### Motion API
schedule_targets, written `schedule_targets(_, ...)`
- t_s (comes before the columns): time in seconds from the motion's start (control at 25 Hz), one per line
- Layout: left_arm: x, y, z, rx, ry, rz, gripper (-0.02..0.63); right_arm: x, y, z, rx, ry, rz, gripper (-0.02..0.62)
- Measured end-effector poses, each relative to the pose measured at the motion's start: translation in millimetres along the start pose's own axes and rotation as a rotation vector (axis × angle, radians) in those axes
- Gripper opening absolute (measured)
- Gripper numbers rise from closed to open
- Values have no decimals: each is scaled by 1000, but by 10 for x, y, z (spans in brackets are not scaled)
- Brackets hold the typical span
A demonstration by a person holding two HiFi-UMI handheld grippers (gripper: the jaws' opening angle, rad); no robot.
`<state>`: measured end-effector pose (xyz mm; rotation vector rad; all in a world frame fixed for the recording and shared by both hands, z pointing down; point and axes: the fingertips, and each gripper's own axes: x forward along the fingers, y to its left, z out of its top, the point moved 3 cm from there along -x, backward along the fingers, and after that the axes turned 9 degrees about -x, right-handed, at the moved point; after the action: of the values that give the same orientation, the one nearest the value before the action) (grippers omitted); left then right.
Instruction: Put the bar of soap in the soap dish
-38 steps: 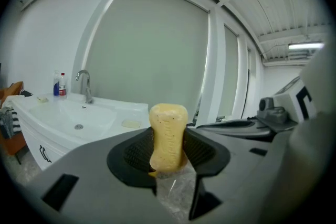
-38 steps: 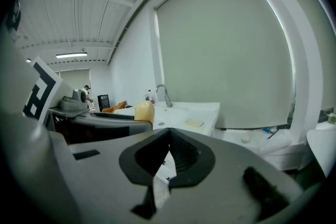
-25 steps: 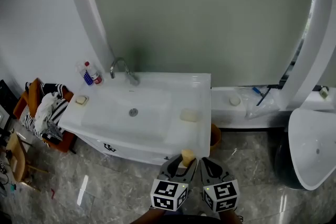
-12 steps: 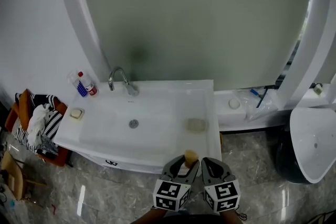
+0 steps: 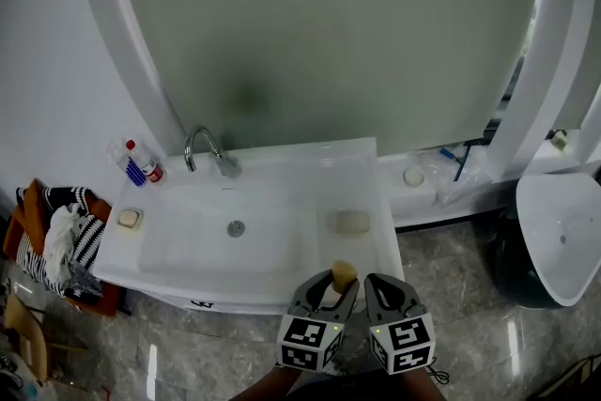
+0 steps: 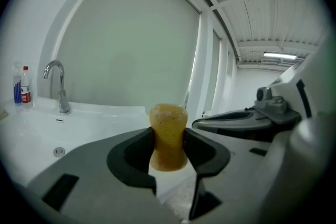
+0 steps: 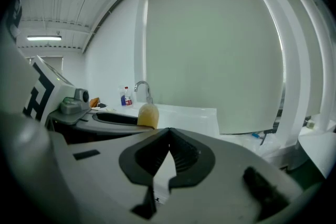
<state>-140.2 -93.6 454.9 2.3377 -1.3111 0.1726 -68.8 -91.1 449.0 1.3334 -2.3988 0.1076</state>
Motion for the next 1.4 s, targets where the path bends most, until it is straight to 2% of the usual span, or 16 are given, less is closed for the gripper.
schedule_targets(0.32, 181, 110, 31, 38, 27, 1, 182, 181, -90, 0, 18, -10, 4, 12)
schedule_targets(0.8, 757, 299, 157, 116, 83, 24, 181, 625, -564, 69, 12, -13, 26, 12)
schedule_targets(1.4, 1428, 513, 229, 306, 221, 26, 181, 1100, -1036, -13, 31, 20, 81, 12)
